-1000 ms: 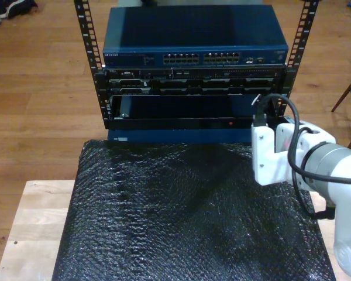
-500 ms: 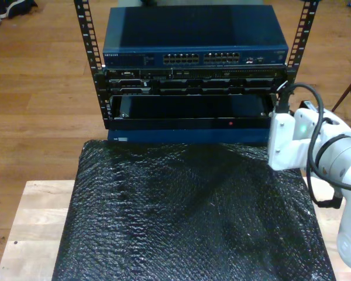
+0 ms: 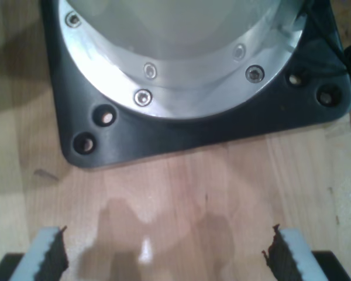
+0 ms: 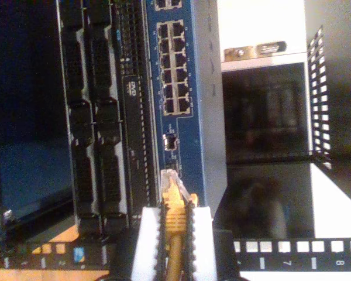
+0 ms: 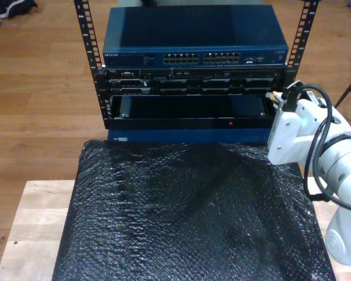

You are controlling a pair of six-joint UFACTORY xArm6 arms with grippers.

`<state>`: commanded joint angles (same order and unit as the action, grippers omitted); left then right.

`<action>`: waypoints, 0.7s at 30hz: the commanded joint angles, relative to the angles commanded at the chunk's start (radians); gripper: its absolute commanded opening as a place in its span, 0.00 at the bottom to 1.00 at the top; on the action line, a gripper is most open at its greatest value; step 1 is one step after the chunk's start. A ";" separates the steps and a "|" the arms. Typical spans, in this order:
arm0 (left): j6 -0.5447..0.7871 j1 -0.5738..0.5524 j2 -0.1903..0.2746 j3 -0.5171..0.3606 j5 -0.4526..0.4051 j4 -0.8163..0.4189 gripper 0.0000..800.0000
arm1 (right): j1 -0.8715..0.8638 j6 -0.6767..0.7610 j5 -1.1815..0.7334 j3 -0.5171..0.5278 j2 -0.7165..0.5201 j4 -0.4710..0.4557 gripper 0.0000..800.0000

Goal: Grab the cable and plug it in

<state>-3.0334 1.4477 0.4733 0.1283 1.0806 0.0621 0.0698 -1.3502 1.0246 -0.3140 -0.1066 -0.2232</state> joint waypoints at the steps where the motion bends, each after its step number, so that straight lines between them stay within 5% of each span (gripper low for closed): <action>1: -0.002 -0.002 0.000 0.000 0.000 0.000 1.00 | 0.002 0.000 0.002 0.000 0.000 0.000 0.00; 21: -0.002 0.000 0.000 0.000 0.000 0.000 1.00 | 0.023 0.005 0.034 -0.005 0.015 0.008 0.00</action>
<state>-3.0350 1.4477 0.4733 0.1283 1.0806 0.0621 0.0928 -1.3456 1.0583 -0.3186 -0.0913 -0.2156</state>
